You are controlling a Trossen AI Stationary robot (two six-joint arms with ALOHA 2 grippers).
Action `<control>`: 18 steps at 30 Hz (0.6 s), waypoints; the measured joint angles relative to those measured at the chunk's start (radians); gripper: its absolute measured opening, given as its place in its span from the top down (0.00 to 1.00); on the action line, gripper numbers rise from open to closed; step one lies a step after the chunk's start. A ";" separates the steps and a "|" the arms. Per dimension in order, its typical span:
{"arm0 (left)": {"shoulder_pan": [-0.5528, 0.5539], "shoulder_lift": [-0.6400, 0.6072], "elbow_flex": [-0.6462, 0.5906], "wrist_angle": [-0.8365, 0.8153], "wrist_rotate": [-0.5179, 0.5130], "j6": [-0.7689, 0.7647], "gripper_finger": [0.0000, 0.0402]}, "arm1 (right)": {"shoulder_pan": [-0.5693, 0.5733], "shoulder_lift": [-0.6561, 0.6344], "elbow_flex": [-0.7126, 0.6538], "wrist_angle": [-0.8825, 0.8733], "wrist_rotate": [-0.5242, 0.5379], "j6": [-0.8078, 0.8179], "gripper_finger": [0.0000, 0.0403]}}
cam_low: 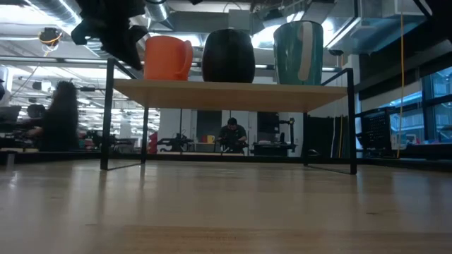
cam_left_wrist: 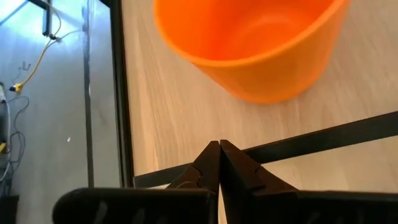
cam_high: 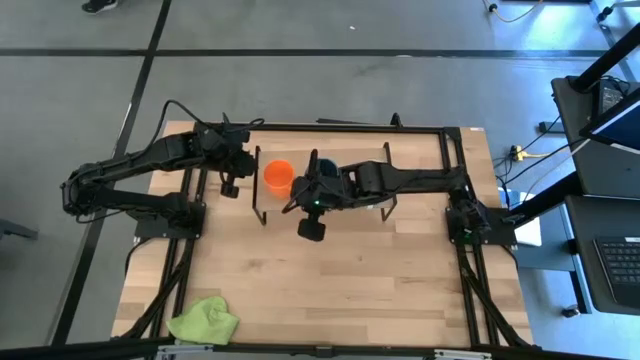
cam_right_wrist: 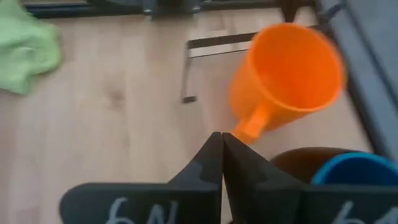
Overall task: Stack small to large cups/mugs on shelf
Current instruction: Put the orange mug on the shelf
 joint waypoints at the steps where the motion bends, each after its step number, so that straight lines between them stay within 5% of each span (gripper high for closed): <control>1: 0.000 0.000 0.000 0.000 -0.008 0.000 1.00 | -0.001 0.000 0.000 0.000 0.020 -0.011 0.97; 18: 0.039 0.002 0.000 0.029 -0.005 0.024 1.00 | -0.008 0.065 0.001 -0.021 0.057 0.053 0.99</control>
